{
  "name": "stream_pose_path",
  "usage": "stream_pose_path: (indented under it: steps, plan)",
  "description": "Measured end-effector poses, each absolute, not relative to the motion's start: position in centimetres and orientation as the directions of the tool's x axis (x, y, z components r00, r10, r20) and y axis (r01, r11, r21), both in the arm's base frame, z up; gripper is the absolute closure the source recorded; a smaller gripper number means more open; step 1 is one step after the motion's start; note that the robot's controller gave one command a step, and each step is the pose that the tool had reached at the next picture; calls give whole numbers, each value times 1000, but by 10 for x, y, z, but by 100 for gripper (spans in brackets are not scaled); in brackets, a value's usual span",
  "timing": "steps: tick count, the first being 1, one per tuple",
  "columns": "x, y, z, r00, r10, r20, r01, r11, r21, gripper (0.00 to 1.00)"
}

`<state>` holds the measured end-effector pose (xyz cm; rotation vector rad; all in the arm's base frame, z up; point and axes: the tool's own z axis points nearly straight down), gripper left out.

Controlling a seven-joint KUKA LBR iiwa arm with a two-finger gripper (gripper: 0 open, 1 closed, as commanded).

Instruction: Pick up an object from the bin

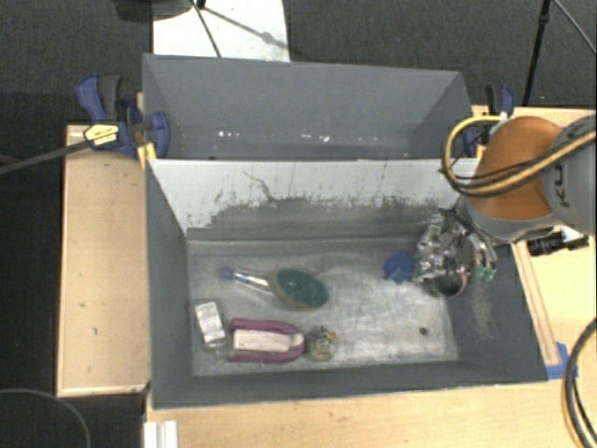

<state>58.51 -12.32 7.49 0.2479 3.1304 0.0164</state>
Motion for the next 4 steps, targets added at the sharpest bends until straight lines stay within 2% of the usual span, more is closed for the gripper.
stream_pose_path:
  steps: [1,2,3,4]
  plan:
    - [585,-127,75,-987,158,-4,158,987,4,0]
    - [589,-99,73,-969,246,-8,246,969,-1,0]
    - [591,-100,75,-969,245,-16,245,970,0,100]
    - [585,-102,266,-969,245,-13,245,969,2,100]
